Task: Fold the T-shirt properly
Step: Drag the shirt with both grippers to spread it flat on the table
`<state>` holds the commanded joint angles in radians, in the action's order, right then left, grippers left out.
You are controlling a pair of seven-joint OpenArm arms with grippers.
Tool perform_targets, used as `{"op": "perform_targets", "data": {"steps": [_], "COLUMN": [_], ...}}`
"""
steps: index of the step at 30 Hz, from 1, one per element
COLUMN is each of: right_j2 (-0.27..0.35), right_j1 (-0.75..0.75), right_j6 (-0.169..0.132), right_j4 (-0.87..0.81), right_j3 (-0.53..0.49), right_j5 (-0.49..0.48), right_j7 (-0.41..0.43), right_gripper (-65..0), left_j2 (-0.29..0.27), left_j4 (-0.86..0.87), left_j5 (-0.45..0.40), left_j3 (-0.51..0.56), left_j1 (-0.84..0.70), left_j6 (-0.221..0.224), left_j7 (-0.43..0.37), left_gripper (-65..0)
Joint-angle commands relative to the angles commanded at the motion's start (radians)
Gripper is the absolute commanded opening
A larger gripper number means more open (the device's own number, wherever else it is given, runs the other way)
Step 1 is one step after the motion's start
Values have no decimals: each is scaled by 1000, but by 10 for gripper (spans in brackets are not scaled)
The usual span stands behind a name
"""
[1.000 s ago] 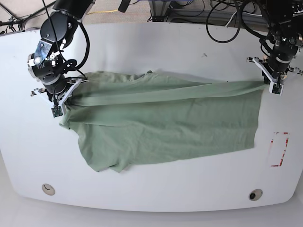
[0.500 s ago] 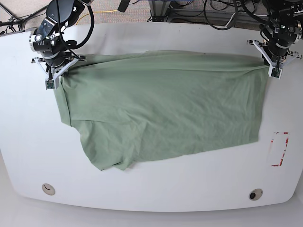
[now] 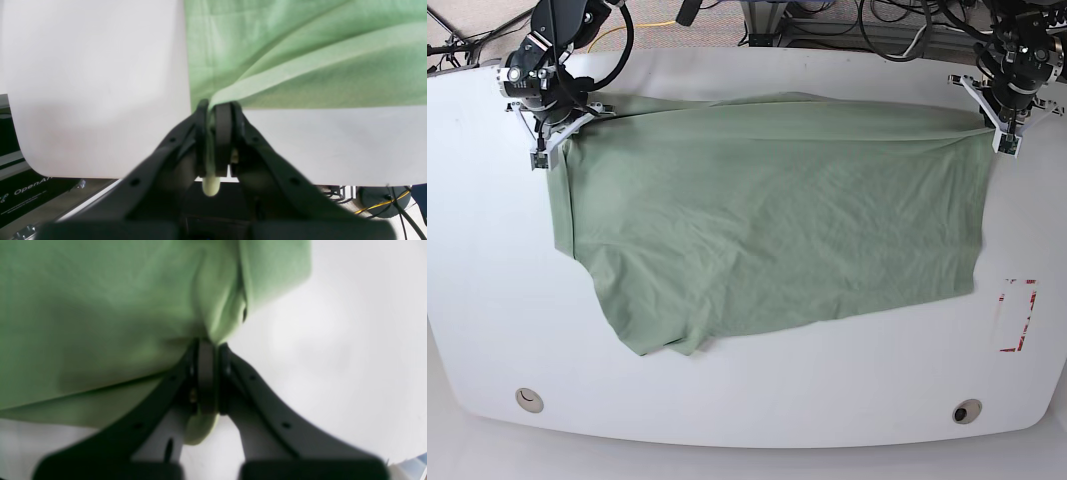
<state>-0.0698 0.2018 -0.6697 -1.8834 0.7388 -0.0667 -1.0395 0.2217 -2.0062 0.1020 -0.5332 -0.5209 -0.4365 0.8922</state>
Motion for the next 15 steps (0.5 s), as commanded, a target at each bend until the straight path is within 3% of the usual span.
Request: {"op": "perform_targets", "data": {"steps": [3, 7, 13, 15], "right_j2": [0, 3, 18, 25], "right_j1": [-21, -66, -161, -169], "right_j6": [-12, -20, -28, -28], "right_j4": [2, 26, 46, 44], "right_j3": [-2, -6, -2, -2], "right_j5": [0, 0, -11, -58], "right_j7": [-2, -28, -110, -130], "right_gripper": [-650, -628, -290, -220], "left_j2": [0, 5, 12, 25], "left_j4": [0, 0, 0, 0], "left_j5": [0, 0, -2, -2], "left_j3": [0, 0, 0, 0], "left_j1": [31, 72, 118, 118], "left_j6": [0, 0, 0, 0], "left_j7": [0, 0, 2, 2], "left_gripper": [-646, -646, -646, -646]}}
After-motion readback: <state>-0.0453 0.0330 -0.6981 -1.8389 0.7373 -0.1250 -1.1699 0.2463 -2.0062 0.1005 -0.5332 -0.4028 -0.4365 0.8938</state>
